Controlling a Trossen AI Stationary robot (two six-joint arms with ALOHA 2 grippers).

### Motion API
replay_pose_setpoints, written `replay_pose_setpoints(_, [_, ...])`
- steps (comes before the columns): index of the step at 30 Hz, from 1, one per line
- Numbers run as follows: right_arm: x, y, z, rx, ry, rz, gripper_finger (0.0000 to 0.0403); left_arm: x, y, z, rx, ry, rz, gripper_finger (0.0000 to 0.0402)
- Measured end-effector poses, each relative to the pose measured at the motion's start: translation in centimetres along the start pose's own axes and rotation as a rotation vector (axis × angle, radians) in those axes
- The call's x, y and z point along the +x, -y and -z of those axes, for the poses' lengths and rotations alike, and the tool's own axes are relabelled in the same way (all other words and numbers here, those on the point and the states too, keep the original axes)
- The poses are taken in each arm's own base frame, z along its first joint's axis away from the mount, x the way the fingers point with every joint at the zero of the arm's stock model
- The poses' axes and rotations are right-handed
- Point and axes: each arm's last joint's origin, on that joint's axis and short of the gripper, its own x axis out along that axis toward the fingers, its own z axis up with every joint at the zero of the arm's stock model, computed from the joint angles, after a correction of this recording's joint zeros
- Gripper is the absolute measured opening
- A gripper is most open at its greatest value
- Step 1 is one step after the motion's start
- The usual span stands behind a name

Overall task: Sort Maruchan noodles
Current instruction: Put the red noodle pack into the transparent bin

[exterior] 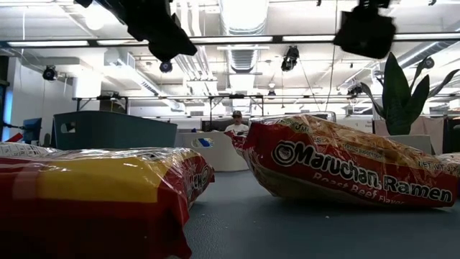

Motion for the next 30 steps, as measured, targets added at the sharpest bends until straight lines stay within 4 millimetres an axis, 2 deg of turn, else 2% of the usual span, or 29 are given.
replay_pose_setpoints(3, [0.6, -0.7, 1.0, 0.032, -0.030, -0.007, 0.0216, 0.4, 0.1, -0.1, -0.005, 0.015, 0.002, 0.0000])
replay_pose_setpoints(6, [1.9, -1.3, 1.8, 0.051, -0.072, 0.010, 0.0179, 0.8, 0.2, 0.0, -0.022, 0.012, 0.006, 0.0000])
replay_pose_setpoints(12, [5.0, -2.7, 1.9, 0.050, -0.155, 0.021, 0.0104, 1.6, 1.3, 0.2, -0.044, 0.002, 0.037, 0.0000])
replay_pose_setpoints(18, [8.3, -3.3, 1.9, -0.032, -0.215, 0.086, 0.0053, 3.4, 3.4, 0.9, -0.042, -0.020, 0.090, 0.0000])
replay_pose_setpoints(24, [11.7, -2.6, 2.5, -0.102, -0.244, 0.168, 0.0028, 4.7, 5.6, 1.9, -0.009, -0.062, 0.138, 0.0000])
replay_pose_setpoints(30, [12.7, -1.7, 2.5, -0.126, -0.246, 0.288, 0.0027, 4.7, 6.5, 1.9, -0.002, -0.038, 0.130, 0.0000])
